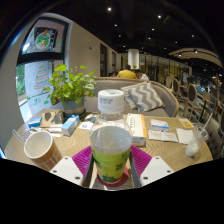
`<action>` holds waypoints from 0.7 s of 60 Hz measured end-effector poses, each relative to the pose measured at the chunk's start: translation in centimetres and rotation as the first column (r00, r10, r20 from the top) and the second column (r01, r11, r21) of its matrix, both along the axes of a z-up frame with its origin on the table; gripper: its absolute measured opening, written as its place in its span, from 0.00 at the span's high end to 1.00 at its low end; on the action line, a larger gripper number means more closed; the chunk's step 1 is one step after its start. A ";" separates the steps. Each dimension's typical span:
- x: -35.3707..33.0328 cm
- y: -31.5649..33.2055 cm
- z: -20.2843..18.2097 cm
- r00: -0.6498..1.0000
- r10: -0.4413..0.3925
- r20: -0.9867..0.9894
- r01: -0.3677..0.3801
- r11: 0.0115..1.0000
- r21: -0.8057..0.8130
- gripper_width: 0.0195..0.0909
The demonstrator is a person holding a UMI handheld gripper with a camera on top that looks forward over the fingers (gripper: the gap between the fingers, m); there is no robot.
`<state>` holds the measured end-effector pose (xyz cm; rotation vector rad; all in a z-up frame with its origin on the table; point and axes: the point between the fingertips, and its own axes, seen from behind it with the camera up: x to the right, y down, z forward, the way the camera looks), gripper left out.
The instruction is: Pour water
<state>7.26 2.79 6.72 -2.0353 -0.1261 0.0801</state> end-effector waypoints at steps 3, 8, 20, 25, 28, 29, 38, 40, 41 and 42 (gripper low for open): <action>0.4 -0.5 -0.6 1.000 -0.024 0.006 0.024 0.999 -0.037 0.28; 0.8 -1.8 -0.6 0.998 -0.060 0.000 0.060 0.995 -0.079 0.07; 1.0 -8.3 3.6 0.989 -0.147 0.033 0.151 0.975 -0.163 0.08; 0.3 -12.2 6.6 0.985 -0.169 0.044 0.174 0.968 -0.183 0.08; 0.1 -14.9 8.7 0.980 -0.191 0.056 0.198 0.963 -0.180 0.08; 0.0 -15.8 9.3 0.978 -0.199 0.062 0.207 0.961 -0.181 0.08; -1.2 -23.0 14.6 0.966 -0.244 0.086 0.257 0.949 -0.182 0.08; -1.6 -24.2 15.5 0.965 -0.250 0.081 0.261 0.949 -0.179 0.07; -1.8 -24.7 15.9 0.965 -0.251 0.079 0.262 0.949 -0.176 0.08; -2.0 -25.3 16.3 0.964 -0.253 0.077 0.263 0.949 -0.174 0.08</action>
